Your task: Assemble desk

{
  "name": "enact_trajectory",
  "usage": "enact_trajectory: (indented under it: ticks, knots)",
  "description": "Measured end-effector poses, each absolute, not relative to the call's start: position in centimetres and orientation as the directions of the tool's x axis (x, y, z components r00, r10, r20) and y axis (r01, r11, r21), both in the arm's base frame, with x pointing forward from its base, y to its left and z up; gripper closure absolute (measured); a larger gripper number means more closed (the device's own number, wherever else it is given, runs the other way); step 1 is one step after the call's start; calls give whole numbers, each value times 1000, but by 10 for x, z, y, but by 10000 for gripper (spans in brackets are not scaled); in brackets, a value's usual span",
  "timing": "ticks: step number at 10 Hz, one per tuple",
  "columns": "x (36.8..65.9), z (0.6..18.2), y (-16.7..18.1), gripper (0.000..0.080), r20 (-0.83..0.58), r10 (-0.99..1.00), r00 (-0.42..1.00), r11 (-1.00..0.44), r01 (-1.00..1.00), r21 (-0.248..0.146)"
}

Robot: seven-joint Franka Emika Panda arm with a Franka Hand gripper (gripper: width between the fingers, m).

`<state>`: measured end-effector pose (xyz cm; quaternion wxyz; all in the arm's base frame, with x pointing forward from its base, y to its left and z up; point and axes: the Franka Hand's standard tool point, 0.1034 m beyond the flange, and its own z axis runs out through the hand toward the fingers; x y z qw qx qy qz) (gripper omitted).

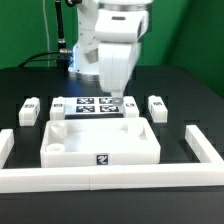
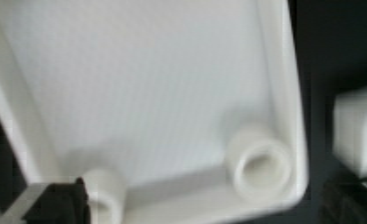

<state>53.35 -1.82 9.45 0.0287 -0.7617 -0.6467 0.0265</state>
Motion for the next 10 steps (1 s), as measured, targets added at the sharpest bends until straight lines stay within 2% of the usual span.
enact_trajectory:
  ticks: [1, 3, 5, 6, 7, 8, 10]
  knots:
    - [535, 95, -20, 150, -9, 989, 148, -148, 986, -75]
    - [535, 94, -19, 150, 3, 1000, -2, 3, 997, -77]
    - [534, 92, -20, 150, 10, 997, -75, 76, 994, -77]
    - [529, 84, -22, 150, 8, 997, -76, 76, 996, -50]
    - [525, 77, -22, 150, -4, 996, -93, 93, 995, 38]
    - [514, 67, -24, 150, -1, 996, -87, 87, 995, 49]
    - [503, 50, -31, 150, 6, 998, -70, 69, 997, 25]
